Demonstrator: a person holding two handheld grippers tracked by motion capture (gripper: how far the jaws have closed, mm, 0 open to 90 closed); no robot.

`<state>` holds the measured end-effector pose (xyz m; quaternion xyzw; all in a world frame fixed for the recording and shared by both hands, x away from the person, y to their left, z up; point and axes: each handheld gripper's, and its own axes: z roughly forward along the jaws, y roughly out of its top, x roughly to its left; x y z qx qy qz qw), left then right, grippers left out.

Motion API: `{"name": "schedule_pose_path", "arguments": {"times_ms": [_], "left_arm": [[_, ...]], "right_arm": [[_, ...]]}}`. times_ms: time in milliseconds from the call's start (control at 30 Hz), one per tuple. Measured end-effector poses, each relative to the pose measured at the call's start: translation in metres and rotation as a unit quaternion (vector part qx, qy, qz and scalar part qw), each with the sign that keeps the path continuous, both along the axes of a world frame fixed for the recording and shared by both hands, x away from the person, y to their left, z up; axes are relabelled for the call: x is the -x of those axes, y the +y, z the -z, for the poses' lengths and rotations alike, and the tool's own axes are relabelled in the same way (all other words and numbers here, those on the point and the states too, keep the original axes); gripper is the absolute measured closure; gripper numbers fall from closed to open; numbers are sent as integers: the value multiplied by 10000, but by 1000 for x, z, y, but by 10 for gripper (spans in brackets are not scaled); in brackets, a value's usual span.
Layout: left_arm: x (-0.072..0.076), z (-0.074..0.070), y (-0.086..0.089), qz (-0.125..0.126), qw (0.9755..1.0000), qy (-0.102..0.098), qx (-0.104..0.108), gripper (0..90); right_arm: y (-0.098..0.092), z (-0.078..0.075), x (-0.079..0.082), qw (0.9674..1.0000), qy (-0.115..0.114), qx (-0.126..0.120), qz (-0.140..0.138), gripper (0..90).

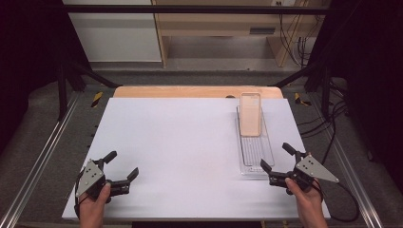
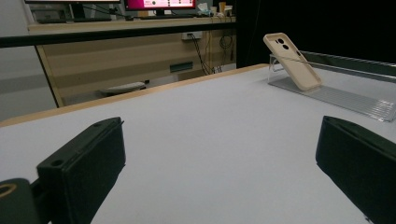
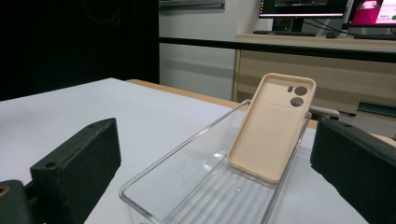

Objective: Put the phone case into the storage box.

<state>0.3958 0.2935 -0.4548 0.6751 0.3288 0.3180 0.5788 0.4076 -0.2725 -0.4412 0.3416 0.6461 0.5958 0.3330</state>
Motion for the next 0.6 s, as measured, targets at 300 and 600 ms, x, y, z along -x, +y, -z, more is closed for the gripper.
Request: {"name": "schedule_pose_path", "arguments": {"times_ms": [300, 600], "left_arm": [[0, 0, 0, 15, 10000, -9, -2, 14], [0, 0, -1, 57, 10000, -6, -24, 14]], "right_arm": [[11, 3, -3, 9999, -7, 35, -97, 25], [14, 5, -4, 9999, 1, 30, -131, 25]]}}
